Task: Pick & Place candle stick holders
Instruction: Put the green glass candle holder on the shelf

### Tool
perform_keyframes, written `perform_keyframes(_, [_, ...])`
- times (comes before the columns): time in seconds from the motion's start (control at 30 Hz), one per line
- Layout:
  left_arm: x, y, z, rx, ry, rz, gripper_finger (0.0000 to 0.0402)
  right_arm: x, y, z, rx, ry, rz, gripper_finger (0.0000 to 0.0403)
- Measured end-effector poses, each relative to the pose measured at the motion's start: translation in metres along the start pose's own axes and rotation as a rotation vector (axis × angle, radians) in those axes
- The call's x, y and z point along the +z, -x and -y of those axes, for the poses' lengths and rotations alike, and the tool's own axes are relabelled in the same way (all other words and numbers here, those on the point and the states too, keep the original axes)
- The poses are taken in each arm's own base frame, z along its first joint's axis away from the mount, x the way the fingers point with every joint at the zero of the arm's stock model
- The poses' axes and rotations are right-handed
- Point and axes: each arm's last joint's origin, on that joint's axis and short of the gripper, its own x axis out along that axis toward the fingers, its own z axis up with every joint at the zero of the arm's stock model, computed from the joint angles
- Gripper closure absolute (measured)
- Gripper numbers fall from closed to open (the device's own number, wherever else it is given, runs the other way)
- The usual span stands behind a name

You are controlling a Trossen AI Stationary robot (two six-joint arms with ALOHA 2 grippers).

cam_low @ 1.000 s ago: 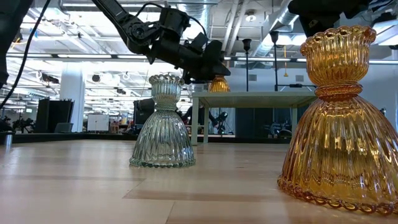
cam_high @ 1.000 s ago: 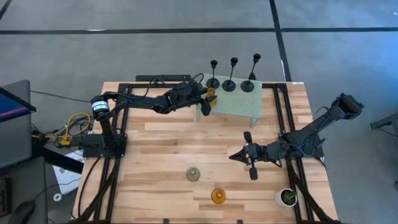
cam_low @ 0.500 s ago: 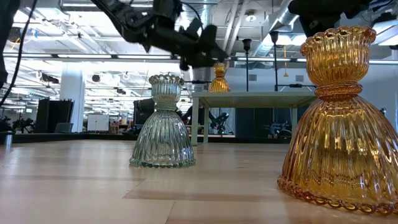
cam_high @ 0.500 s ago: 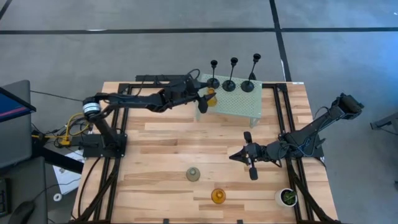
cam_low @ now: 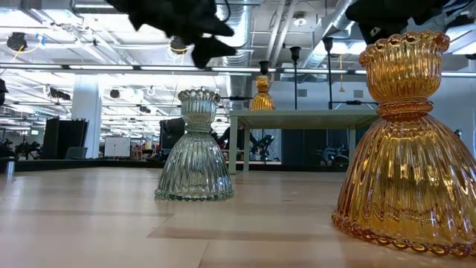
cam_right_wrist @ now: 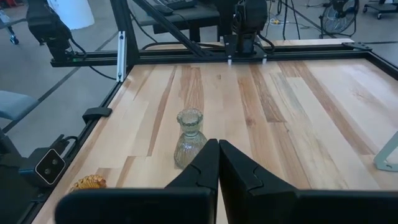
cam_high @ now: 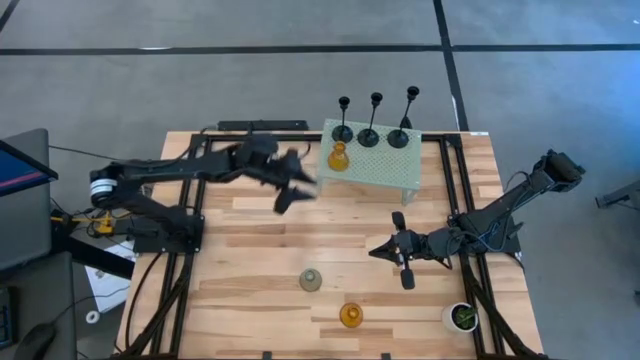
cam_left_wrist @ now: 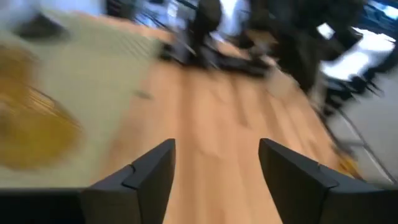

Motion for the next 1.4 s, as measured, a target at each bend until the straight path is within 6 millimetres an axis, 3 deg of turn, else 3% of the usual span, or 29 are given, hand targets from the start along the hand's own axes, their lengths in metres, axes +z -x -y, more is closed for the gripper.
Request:
perform_keyframes(0.3, [-0.092,0.009,0.067,-0.275,-0.045,-0.093,0.0242,0.0,0.0,0.0,0.0,0.0,0.0,0.0403])
perform_keyframes(0.47, [-0.124,0.015,0.094,-0.386,-0.127,0.056,0.0276,0.0,0.0,0.0,0.0,-0.001,0.001,0.0403])
perform_keyframes(0.57, [-0.14,0.018,0.101,-0.424,-0.134,0.048,0.0288,0.001,0.0,0.0,0.001,-0.003,0.004,0.0403])
perform_keyframes(0.7, [-0.156,0.017,0.1,-0.417,-0.174,0.011,0.0295,0.0,0.0,0.0,0.0,-0.002,0.003,0.0403])
perform_keyframes(0.97, [-0.176,0.003,0.091,-0.212,-0.405,-0.049,0.0295,0.001,0.0,0.001,-0.007,-0.003,0.005,0.0403])
perform_keyframes(1.2, [-0.175,-0.009,0.092,-0.207,-0.412,0.028,0.0295,-0.003,-0.004,0.002,-0.08,0.009,-0.004,0.0403])
perform_keyframes(1.4, [-0.183,-0.016,0.091,-0.21,-0.401,-0.012,0.0295,-0.011,-0.016,0.008,-0.137,0.019,-0.044,0.0403])
